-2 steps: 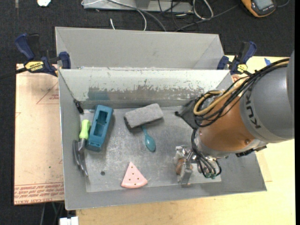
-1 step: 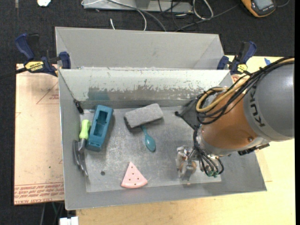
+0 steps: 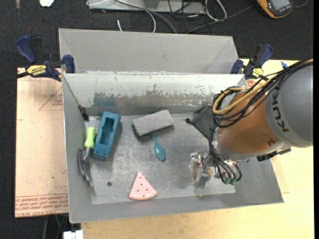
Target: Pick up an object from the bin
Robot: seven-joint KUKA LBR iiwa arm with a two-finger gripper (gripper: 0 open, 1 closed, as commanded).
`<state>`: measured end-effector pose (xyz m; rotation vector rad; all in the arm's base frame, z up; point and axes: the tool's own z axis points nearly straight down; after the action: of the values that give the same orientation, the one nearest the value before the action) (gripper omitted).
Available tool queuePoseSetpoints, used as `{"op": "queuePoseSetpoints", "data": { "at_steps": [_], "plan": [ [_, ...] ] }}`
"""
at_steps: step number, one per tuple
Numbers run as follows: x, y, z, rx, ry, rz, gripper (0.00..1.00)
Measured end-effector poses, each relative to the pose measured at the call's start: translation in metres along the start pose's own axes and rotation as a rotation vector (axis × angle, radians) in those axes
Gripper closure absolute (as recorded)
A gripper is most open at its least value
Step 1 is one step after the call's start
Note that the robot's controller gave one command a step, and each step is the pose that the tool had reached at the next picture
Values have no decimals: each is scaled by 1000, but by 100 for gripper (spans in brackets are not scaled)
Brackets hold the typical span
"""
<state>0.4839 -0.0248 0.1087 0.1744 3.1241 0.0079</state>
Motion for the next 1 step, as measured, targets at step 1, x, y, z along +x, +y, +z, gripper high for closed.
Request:
{"op": "queuePoseSetpoints", "data": {
  "at_steps": [1],
  "plan": [
    [0,0,-20,0,0,0,100]
  ]
}}
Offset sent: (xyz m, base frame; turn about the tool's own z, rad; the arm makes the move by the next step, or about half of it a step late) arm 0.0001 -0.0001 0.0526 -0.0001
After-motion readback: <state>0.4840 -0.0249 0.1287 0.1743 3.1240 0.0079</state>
